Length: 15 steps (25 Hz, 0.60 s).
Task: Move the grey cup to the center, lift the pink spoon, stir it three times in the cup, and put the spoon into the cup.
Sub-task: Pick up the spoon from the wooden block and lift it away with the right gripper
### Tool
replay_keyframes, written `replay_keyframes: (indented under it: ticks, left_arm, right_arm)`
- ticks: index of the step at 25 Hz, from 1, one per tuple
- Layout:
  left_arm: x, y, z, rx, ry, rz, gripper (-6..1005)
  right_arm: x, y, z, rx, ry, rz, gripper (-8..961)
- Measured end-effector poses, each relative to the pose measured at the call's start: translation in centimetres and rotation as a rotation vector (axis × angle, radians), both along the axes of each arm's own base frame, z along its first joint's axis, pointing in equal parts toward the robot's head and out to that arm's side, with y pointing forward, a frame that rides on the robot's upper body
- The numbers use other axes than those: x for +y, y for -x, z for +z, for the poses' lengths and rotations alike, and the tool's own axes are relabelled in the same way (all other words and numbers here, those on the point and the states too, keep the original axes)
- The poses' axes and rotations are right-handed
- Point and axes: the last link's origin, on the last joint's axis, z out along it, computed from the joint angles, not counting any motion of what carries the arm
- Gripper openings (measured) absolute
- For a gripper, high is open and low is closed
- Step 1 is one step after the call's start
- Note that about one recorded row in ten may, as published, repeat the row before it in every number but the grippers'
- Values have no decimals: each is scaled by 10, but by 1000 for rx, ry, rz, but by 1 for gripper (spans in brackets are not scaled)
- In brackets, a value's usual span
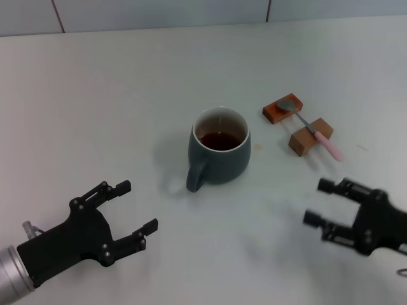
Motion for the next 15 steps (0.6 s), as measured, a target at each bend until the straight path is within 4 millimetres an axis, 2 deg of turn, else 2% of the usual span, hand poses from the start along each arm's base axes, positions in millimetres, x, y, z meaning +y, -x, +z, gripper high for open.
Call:
replay_keyframes:
  ticks: [6,9,10,15]
  left_arm:
    - [0,0,1,-4,0,-2,844]
    - [0,0,1,-3,1,-4,844]
    - [0,0,1,-3,1,-4,844]
    - [-1,-1,1,-9,0,-7,844]
  right_arm:
    - [-6,12,31,425,85,-199,763]
    - [-8,13,35,690,172,-375,763]
    - [-8,13,35,690,172,-375,763]
    - [-17,-2,36,959,175,-610,763]
